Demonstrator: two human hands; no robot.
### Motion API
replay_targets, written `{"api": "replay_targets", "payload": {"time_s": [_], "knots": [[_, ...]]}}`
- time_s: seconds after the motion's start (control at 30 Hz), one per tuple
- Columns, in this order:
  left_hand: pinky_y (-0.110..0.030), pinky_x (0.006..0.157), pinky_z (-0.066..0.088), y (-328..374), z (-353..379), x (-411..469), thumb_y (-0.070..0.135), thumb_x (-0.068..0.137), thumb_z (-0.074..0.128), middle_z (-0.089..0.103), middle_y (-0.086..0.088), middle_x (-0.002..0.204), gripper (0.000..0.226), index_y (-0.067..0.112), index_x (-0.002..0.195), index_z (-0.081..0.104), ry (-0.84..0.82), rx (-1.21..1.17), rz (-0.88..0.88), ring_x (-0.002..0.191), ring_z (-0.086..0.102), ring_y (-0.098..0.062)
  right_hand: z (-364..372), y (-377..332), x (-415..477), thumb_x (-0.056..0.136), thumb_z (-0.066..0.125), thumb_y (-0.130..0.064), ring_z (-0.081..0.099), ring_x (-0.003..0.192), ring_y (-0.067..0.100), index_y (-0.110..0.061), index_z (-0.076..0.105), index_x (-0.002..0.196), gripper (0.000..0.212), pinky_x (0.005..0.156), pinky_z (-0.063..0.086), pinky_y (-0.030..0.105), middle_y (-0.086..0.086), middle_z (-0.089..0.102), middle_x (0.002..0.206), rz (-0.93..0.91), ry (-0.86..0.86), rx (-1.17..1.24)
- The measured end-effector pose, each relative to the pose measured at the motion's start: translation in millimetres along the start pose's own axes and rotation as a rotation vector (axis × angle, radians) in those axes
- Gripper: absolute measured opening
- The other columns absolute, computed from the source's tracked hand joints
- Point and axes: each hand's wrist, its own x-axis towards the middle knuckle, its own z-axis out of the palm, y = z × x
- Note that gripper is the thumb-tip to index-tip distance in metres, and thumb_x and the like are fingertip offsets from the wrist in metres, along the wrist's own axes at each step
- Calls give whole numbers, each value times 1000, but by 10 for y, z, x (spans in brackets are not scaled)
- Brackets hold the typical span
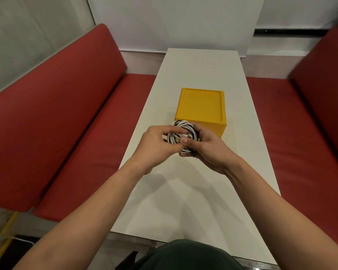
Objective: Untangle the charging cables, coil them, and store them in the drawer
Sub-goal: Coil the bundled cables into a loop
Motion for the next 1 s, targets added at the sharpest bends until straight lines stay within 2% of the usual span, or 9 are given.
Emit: {"api": "replay_targets", "payload": {"time_s": [0.13, 0.2, 0.33, 0.47, 0.53, 0.63, 0.73, 0.9, 1.0], "knots": [[-35, 75, 64, -27, -28, 23, 3, 84, 80, 78, 0, 102, 29, 29, 96, 83, 3, -101, -60, 82, 77, -26, 24, 24, -42, 102, 61, -9, 74, 106, 23, -16, 56, 140, 39, 81, 60, 32, 6, 72, 123, 8, 14, -11], [-32, 74, 63, -41, -20, 11, 3, 85, 79, 79, 0, 102, 30, 30, 97, 83, -4, -90, -54, 80, 76, -23, 18, 37, -65, 102, 62, -9, 74, 106, 23, -16, 56, 141, 40, 81, 60, 32, 3, 72, 122, -3, 19, -24], [-43, 81, 64, -81, 21, 11, 18, 83, 78, 77, 9, 110, 30, 45, 96, 81, 74, 25, -11, 83, 76, -24, 50, 50, -66, 101, 65, -12, 74, 107, 24, -18, 57, 142, 42, 82, 62, 35, 3, 72, 125, -58, 84, -105], [-37, 80, 63, -47, 0, 0, 11, 89, 76, 78, 0, 108, 28, 35, 101, 82, 39, -95, -54, 91, 77, -27, 80, 80, -69, 97, 72, -23, 72, 110, 18, -25, 55, 144, 50, 87, 64, 44, -5, 70, 126, -139, 200, -287], [-38, 83, 63, -19, -44, -31, 8, 90, 76, 79, -3, 105, 28, 31, 105, 81, -28, -136, -32, 93, 76, -31, 76, 82, -79, 96, 73, -22, 73, 109, 19, -25, 58, 142, 48, 86, 64, 46, -5, 71, 125, -151, 218, -260], [-50, 91, 61, -23, -99, -65, 12, 88, 79, 80, 1, 100, 30, 34, 107, 80, -71, -77, 42, 94, 74, -36, 76, 77, -93, 95, 75, -19, 73, 108, 22, -25, 62, 138, 45, 83, 65, 46, -2, 70, 126, -152, 241, -224], [-55, 89, 59, -31, -110, -65, 16, 84, 84, 80, 0, 94, 32, 38, 106, 80, -82, -23, 51, 90, 72, -38, 77, 83, -107, 94, 75, -15, 75, 103, 25, -21, 65, 137, 45, 78, 64, 41, 4, 69, 129, -132, 241, -150], [-47, 85, 64, -21, -107, -36, 13, 80, 88, 78, -5, 94, 27, 30, 101, 82, -94, -69, 7, 71, 68, -16, 86, 92, -129, 93, 77, -17, 76, 103, 26, -23, 65, 137, 47, 78, 65, 42, 4, 68, 131, -83, 250, -125], [-42, 82, 64, -16, -70, -24, 8, 82, 86, 76, -1, 84, 24, 19, 102, 82, -99, -137, -26, 64, 64, -10, 113, 67, -162, 87, 82, -19, 77, 97, 25, -26, 56, 135, 55, 72, 64, 39, 4, 70, 122, -75, 362, -90]]}}
